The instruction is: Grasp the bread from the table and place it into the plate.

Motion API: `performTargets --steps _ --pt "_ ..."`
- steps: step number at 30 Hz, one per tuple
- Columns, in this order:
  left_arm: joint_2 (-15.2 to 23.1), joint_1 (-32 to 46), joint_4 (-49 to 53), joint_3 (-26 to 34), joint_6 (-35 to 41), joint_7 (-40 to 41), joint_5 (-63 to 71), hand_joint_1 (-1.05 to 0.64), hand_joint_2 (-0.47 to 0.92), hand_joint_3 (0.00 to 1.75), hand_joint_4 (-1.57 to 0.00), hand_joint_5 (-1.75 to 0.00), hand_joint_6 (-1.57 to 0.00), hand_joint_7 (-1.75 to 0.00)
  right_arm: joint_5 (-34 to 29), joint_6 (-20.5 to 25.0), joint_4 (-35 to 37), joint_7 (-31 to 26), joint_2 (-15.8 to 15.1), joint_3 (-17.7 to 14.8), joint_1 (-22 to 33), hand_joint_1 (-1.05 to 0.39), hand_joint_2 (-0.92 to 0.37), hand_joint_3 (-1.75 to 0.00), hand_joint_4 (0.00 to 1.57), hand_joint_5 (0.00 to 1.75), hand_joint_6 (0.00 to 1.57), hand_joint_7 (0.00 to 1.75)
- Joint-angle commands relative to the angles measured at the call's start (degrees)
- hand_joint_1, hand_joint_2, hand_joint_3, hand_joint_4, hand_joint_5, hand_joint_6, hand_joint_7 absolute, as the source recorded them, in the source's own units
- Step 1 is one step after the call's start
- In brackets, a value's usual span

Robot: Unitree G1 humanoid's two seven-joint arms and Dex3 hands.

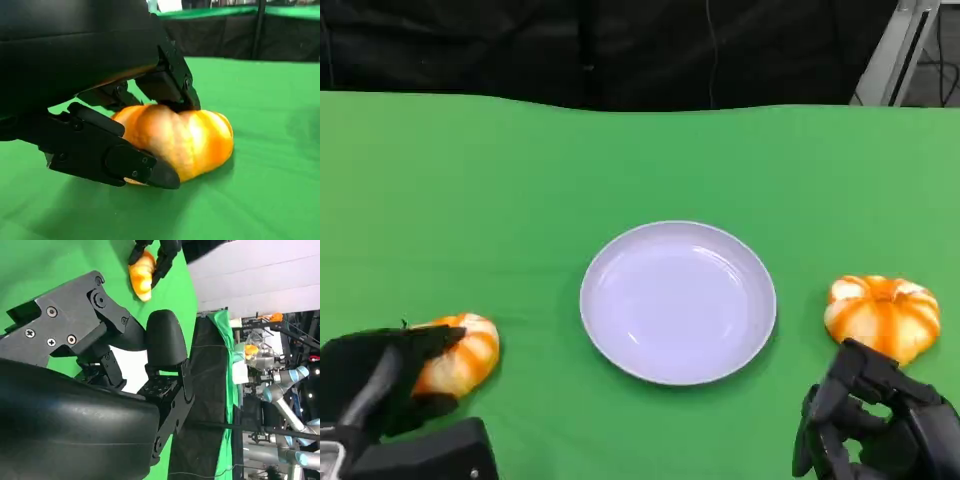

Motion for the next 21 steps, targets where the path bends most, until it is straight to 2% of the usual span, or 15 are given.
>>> performTargets --steps 1,3,5,21 --pt "-0.09 -0.33 1.93 0.45 -2.54 3.35 -1.32 -0.11 0.92 0.09 -0.71 -1.66 -0.67 -1.57 0.24 -0.33 -0.01 -0.18 -0.31 -0.37 0.17 -0.13 -0.57 -1.21 0.84 1.75 0.7 1.67" --pt "-0.14 -0.3 2.18 0.6 -3.5 3.51 -2.12 -0.1 0.92 0.15 -0.69 -1.73 -0.58 -1.71 0.23 -0.23 -0.02 -0.26 -0.28 -0.39 0.16 -0.13 -0.57 -1.21 0.84 1.75 0.7 1.67" --pt "-0.03 -0.21 1.85 0.63 -3.8 3.59 -2.44 -0.07 0.92 0.18 -0.69 -1.74 -0.55 -1.74 0.16 -0.07 -0.12 -0.34 -0.27 -0.36 0.17 -0.13 -0.56 -1.22 0.84 1.75 0.7 1.67" --pt "0.77 2.25 -7.9 1.56 -0.54 2.16 -2.25 -0.07 0.91 0.21 -0.66 -1.75 -0.55 -1.75 0.34 -0.61 0.24 0.14 -0.73 -0.56 -0.03 -0.13 -0.56 -1.22 0.84 1.75 0.7 1.68"
